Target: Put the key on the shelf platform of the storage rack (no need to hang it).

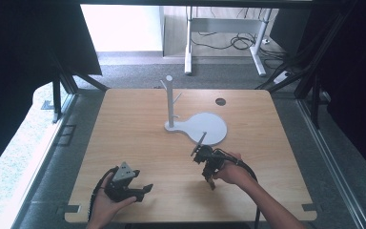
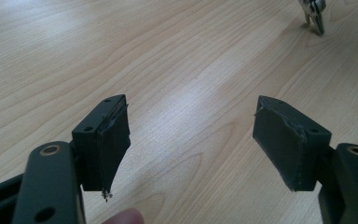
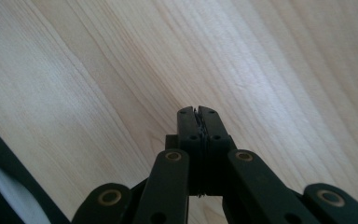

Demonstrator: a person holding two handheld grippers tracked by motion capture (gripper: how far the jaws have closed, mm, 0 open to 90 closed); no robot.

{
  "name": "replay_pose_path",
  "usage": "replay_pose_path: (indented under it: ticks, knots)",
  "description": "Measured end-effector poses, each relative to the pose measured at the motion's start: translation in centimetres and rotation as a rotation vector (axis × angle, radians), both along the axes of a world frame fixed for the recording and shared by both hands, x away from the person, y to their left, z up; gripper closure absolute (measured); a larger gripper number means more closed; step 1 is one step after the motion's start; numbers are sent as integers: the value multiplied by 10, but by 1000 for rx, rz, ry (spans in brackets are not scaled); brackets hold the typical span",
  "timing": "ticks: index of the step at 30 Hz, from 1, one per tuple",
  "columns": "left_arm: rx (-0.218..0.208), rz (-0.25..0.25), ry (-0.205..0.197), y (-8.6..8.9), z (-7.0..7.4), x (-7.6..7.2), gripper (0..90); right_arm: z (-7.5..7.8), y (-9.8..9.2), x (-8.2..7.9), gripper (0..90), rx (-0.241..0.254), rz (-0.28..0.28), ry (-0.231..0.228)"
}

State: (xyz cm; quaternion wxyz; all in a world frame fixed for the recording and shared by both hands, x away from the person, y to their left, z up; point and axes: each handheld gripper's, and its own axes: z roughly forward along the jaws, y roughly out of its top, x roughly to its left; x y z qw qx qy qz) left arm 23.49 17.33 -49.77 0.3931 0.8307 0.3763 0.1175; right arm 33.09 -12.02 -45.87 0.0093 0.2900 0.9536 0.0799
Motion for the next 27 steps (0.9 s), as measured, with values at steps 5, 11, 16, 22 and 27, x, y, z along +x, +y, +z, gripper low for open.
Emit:
replay_pose_path:
  ticks: [5,11,16,22,27]
  knots:
    - [0,0,1,1,0,0,273,15,-5,2,898,19,-16,-22]
    - [-5,8,-1,2,1,0,273,27,-10,5,898,44,-27,-40]
    - [-5,9,-1,3,1,0,273,34,-14,8,898,55,-38,-52]
    - [-3,6,0,1,1,0,273,38,-16,9,898,51,-26,-61]
    - [0,2,0,1,1,0,273,41,-18,12,898,51,-24,-72]
